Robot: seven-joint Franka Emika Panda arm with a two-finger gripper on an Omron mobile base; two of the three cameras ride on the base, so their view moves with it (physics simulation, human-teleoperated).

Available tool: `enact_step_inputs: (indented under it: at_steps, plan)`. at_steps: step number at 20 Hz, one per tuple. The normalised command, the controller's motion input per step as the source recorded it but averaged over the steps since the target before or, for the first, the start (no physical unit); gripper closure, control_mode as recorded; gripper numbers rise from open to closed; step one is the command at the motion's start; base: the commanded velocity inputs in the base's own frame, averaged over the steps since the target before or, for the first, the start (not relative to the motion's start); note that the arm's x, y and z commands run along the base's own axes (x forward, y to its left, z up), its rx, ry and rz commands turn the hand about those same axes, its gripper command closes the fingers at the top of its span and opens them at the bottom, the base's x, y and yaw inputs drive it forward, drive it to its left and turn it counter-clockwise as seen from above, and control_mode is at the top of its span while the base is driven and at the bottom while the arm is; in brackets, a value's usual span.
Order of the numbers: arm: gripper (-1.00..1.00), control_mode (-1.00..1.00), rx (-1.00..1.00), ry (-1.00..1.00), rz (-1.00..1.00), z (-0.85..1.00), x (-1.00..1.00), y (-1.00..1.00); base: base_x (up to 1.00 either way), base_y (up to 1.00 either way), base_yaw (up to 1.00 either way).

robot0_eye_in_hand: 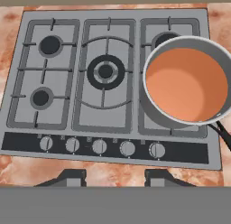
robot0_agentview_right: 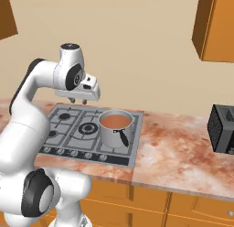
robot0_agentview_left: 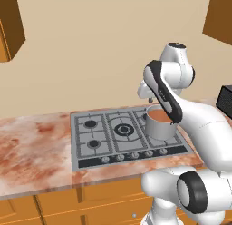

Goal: Retrieve the fish from the fridge and place it on the saucepan with marinade on the stove.

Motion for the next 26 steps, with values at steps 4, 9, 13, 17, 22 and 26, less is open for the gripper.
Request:
enact_step_inputs:
  at_steps: [4,9,13,17,22,26]
  plan:
    - [-1.0,-1.0,0.0,0.0,0.0,-0.03,0.18,0.0,0.0,0.0,0.0]
    - [-1.0,1.0,0.0,0.0,0.0,0.0,0.0,0.0,0.0,0.0,0.0]
    - [-1.0,1.0,0.0,0.0,0.0,0.0,0.0,0.0,-0.51,0.0,0.21]
    - [-1.0,1.0,0.0,0.0,0.0,0.0,0.0,0.0,-0.81,0.0,0.69]
    - [-1.0,1.0,0.0,0.0,0.0,0.0,0.0,0.0,-0.46,-0.03,0.86]
    - [-1.0,1.0,0.0,0.0,0.0,0.0,0.0,0.0,-0.11,0.0,0.95]
